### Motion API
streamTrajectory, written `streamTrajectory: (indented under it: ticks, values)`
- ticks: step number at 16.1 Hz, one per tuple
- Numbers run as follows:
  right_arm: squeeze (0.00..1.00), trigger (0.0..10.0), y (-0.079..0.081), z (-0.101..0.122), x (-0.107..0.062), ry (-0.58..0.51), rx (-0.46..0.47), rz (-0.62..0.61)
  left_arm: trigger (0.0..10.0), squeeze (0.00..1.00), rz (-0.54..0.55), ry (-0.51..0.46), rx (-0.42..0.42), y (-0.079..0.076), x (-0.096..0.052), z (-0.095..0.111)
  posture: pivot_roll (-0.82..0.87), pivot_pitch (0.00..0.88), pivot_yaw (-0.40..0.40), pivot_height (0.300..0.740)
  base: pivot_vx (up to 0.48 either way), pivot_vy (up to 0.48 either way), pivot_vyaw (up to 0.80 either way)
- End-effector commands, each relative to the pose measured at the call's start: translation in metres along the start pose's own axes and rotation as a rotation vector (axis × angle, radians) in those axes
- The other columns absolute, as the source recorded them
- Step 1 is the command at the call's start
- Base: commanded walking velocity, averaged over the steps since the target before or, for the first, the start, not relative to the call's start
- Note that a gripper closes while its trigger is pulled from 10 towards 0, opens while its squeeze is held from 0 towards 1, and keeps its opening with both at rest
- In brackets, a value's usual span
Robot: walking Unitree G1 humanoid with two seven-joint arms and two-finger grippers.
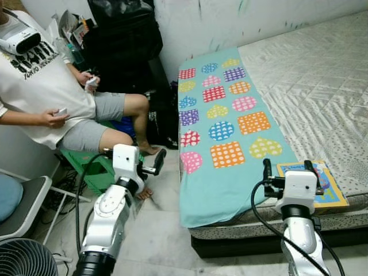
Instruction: Clean up the room
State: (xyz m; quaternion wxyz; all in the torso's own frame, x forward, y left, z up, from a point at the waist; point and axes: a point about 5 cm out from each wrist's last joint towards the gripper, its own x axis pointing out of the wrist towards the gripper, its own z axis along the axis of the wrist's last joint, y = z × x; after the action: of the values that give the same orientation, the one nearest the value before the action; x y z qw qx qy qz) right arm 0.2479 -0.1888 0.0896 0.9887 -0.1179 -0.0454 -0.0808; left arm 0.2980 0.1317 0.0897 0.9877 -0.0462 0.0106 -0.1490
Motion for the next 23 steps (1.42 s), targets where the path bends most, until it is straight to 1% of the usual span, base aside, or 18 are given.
streamTrajectory:
  ticks: [1,2,4,5,6,7,8,11,13,14,15,17,19,21,23]
  values:
    - [0.0,10.0,0.02,0.007,0.0,-0.026,0.009,0.107,10.0,0.0,0.057,0.011,0.01,0.011,-0.009,-0.004,-0.36,0.0,0.274,0.74,0.0,0.0,0.0]
    - [0.0,10.0,0.022,0.008,0.0,-0.025,0.009,0.129,10.0,0.0,0.064,0.008,0.006,0.01,-0.011,-0.005,-0.34,0.0,0.248,0.74,0.0,0.0,0.0]
    - [0.0,10.0,0.038,0.01,0.007,-0.019,0.014,0.262,10.0,0.0,0.16,0.003,-0.006,0.02,-0.027,-0.009,-0.26,0.0,0.164,0.74,0.0,0.0,0.0]
    - [0.0,10.0,0.041,0.012,0.009,-0.02,0.015,0.299,10.0,0.0,0.192,-0.003,-0.009,0.023,-0.033,-0.009,-0.24,0.0,0.145,0.74,0.0,0.0,0.0]
    - [0.0,10.0,0.046,0.012,0.012,-0.016,0.011,0.337,10.0,0.0,0.228,-0.01,-0.008,0.028,-0.039,-0.008,-0.2,0.0,0.109,0.74,0.0,0.0,0.0]
    - [0.0,10.0,0.053,0.012,0.016,-0.011,0.009,0.384,10.0,0.0,0.269,-0.016,-0.003,0.034,-0.045,-0.008,-0.16,0.0,0.083,0.74,0.0,0.0,0.0]
    - [0.0,10.0,0.062,0.012,0.02,-0.004,0.012,0.436,10.0,0.0,0.309,-0.022,0.003,0.04,-0.053,-0.006,-0.14,0.0,0.067,0.74,0.0,0.0,0.0]
    - [0.0,10.0,0.077,0.01,0.027,0.031,-0.009,0.49,10.0,0.0,0.367,-0.028,0.014,0.047,-0.064,-0.003,-0.09,0.0,0.04,0.74,0.0,0.0,0.0]
    - [0.0,10.0,0.088,0.014,0.03,0.013,0.015,0.524,10.0,0.0,0.398,-0.043,0.025,0.052,-0.067,0.004,-0.08,0.0,0.033,0.74,0.0,0.0,0.0]
    - [0.0,10.0,0.091,0.015,0.031,0.007,0.017,0.529,10.0,0.0,0.404,-0.045,0.027,0.053,-0.068,0.005,-0.08,0.0,0.033,0.74,0.0,0.0,0.0]
    - [0.0,10.0,0.092,0.018,0.032,-0.009,0.029,0.522,10.0,0.0,0.414,-0.044,0.024,0.054,-0.069,0.004,-0.08,0.0,0.037,0.74,0.0,0.0,0.0]
    - [0.0,10.0,0.088,0.022,0.032,-0.026,0.057,0.494,10.0,0.0,0.403,-0.02,0.002,0.048,-0.07,-0.003,-0.11,0.0,0.049,0.74,0.0,0.0,0.0]
    - [0.0,10.0,0.074,0.014,0.028,0.004,0.061,0.445,10.0,0.0,0.351,-0.006,-0.021,0.037,-0.064,-0.006,-0.14,0.0,0.062,0.74,0.0,0.0,-0.33]
    - [0.0,10.0,0.068,0.01,0.025,0.017,0.06,0.421,10.0,0.0,0.335,-0.003,-0.028,0.034,-0.059,-0.007,-0.16,0.0,0.074,0.74,0.0,0.0,-0.8]
    - [0.0,10.0,0.062,0.009,0.023,0.01,0.061,0.399,10.0,0.0,0.297,-0.007,-0.023,0.032,-0.049,-0.004,-0.18,0.0,0.089,0.74,0.0,0.0,-0.65]
